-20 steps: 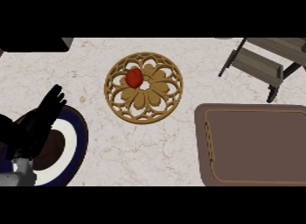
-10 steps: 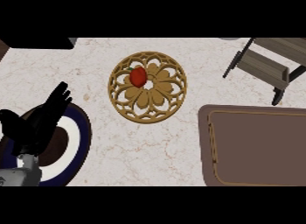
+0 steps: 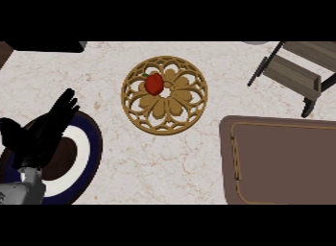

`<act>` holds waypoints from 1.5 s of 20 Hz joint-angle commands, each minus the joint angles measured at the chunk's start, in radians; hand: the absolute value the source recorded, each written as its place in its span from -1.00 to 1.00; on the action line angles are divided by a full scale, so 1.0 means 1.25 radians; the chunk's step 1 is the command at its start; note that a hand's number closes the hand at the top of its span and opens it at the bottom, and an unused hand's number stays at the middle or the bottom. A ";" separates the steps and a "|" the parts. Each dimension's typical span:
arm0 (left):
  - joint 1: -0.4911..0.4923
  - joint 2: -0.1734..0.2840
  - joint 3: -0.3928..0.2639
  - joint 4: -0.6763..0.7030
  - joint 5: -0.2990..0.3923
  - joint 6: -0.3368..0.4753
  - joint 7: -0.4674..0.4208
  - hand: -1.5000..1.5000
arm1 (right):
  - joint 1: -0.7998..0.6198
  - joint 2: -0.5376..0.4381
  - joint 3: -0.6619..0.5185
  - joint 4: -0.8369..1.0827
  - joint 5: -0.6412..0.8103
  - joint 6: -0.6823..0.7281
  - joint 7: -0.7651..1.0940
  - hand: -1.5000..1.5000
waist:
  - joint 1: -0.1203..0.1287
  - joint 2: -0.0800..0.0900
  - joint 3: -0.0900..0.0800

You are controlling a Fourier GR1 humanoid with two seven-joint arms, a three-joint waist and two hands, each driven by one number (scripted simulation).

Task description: Pick the cupcake from the tray and place it in the tiered basket

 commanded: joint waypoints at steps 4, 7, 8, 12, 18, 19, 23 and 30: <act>0.043 -0.001 0.015 0.015 -0.012 -0.019 -0.053 0.00 | -0.136 0.086 0.082 0.094 0.069 0.008 0.059 1.00 | -0.011 -0.002 0.001; 0.030 0.011 0.031 -0.032 0.005 -0.014 0.015 0.00 | -0.155 0.135 0.108 0.103 0.107 -0.014 0.096 1.00 | -0.012 -0.003 0.001; 0.042 0.003 0.031 -0.007 0.008 -0.030 -0.027 0.00 | -0.167 0.141 0.110 0.150 0.126 -0.020 0.064 1.00 | -0.011 -0.002 0.001; -0.020 -0.033 0.001 0.028 -0.045 0.016 -0.010 0.00 | -0.207 0.178 0.116 0.208 0.170 -0.044 0.026 1.00 | -0.017 -0.001 0.001; 0.063 -0.033 0.005 -0.065 -0.029 -0.002 0.000 0.00 | -0.195 0.192 0.116 0.266 0.242 -0.086 -0.040 1.00 | -0.016 -0.003 0.002; 0.009 -0.038 0.009 0.003 -0.044 0.008 -0.002 0.00 | -0.209 0.210 0.124 0.297 0.266 -0.116 -0.053 1.00 | -0.017 -0.001 0.002; -0.005 -0.031 0.032 0.039 -0.018 -0.026 -0.030 0.00 | -0.254 0.205 0.115 0.385 0.303 -0.141 -0.115 1.00 | -0.014 0.002 0.001; 0.011 -0.043 0.016 0.013 -0.048 -0.011 -0.020 0.00 | -0.284 0.295 0.078 0.466 0.329 -0.308 -0.163 -1.00 | -0.010 0.002 0.002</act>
